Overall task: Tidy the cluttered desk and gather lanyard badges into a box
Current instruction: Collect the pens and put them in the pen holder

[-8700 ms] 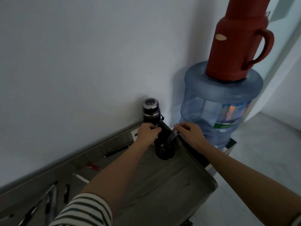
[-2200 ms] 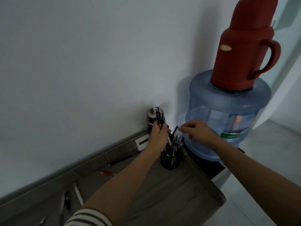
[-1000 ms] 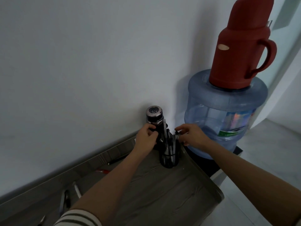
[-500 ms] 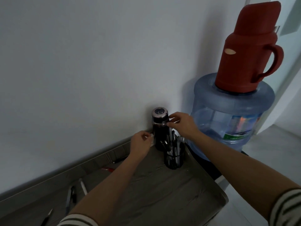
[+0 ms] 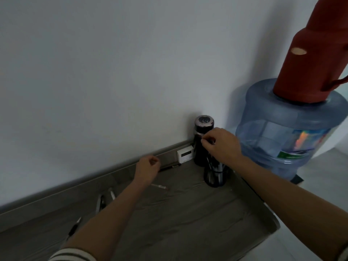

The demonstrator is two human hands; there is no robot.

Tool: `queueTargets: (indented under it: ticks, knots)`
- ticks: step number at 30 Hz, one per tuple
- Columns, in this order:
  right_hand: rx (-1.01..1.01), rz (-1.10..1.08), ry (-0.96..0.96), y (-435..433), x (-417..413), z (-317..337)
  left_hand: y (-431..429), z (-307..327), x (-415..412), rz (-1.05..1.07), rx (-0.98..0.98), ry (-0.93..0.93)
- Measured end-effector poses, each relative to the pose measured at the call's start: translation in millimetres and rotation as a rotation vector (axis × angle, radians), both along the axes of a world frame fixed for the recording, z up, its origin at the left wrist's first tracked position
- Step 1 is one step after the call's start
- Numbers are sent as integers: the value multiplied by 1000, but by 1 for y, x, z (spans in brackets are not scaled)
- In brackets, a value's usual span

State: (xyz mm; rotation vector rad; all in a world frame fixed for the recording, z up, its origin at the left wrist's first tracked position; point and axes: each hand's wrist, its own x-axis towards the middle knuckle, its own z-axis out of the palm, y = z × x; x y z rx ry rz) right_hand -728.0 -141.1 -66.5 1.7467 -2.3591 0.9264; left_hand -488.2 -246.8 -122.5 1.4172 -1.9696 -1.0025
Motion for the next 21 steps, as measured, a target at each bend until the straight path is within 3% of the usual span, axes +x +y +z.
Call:
queueTargets:
  ticks: [8, 13, 18, 21]
  knots:
    - [107, 283, -78, -35, 122, -14, -16, -8, 131, 166, -56, -120]
    - [325, 416, -64, -57, 204, -42, -21, -17, 242, 257, -97, -333]
    - [446, 477, -59, -70, 278, -64, -19, -33, 343, 298, -45, -681]
    - [493, 490, -52, -78, 321, -76, -13, -47, 381, 254, 11, -671]
